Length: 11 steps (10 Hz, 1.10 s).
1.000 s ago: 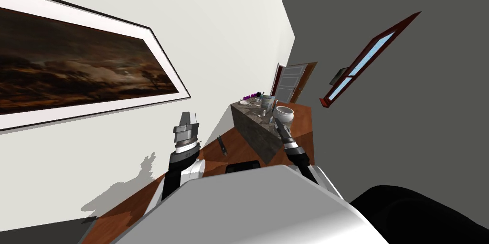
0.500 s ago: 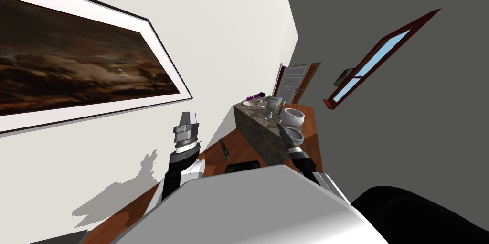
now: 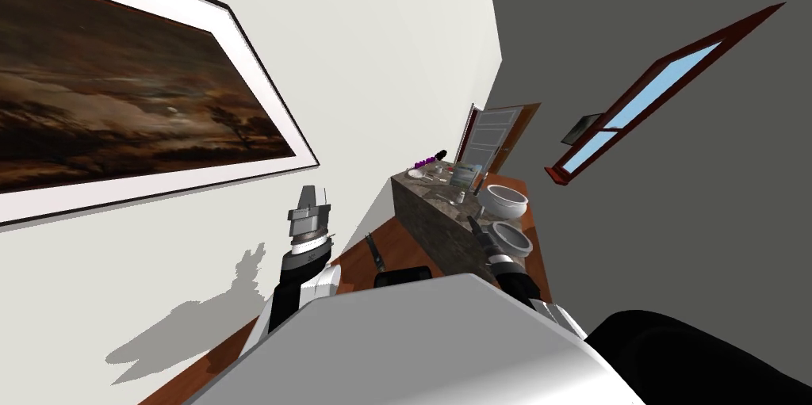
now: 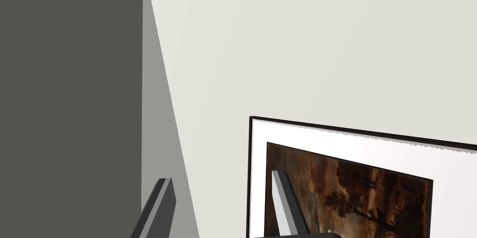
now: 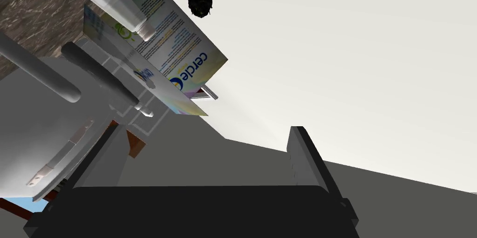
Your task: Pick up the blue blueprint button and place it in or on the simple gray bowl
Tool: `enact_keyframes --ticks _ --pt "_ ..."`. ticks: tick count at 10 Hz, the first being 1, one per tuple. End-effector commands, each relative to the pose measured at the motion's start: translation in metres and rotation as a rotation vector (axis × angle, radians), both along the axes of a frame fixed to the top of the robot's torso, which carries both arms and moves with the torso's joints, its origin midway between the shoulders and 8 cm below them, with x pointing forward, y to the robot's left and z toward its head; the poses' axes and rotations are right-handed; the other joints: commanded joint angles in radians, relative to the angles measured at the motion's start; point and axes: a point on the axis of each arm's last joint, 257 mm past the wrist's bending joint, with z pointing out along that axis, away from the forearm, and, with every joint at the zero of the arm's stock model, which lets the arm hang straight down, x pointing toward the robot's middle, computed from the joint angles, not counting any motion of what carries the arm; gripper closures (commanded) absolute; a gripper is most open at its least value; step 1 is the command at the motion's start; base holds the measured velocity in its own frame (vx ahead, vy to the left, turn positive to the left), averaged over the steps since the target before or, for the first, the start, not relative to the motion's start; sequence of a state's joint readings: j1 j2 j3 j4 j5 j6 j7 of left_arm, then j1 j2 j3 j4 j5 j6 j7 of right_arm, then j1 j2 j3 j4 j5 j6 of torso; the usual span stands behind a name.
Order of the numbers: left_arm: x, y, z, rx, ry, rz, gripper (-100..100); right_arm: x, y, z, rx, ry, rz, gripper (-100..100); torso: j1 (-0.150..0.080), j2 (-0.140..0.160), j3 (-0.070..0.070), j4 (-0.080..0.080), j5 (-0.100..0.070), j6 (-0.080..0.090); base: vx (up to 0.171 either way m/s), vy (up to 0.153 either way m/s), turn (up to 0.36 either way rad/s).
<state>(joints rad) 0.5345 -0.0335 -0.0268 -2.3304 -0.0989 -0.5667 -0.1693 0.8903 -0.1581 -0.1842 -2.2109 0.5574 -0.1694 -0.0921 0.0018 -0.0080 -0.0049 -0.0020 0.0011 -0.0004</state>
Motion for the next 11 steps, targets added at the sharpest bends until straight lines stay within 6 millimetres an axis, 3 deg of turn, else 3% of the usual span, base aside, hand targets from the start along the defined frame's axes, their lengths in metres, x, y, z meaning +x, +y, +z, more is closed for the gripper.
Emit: enact_keyframes --ticks 1,4,11 --pt "0.0 0.0 0.0 0.0 0.0 0.0 0 -0.014 -0.019 -0.015 -0.036 0.069 -0.052 -100 0.0 0.0 0.0 0.0 0.0 0.0 0.109 0.05 0.021" --pt "0.0 0.0 0.0 0.0 0.0 0.0 0 -0.042 -0.054 -0.039 -0.103 0.184 -0.136 -100 -0.004 0.005 0.003 0.001 -0.001 0.0 0.048 -0.003 0.029" --pt "0.0 0.0 0.0 0.0 0.0 0.0 0 -0.043 -0.055 -0.04 -0.102 0.188 -0.141 -100 -0.002 0.008 0.005 0.002 -0.001 0.0 0.002 -0.003 0.001"
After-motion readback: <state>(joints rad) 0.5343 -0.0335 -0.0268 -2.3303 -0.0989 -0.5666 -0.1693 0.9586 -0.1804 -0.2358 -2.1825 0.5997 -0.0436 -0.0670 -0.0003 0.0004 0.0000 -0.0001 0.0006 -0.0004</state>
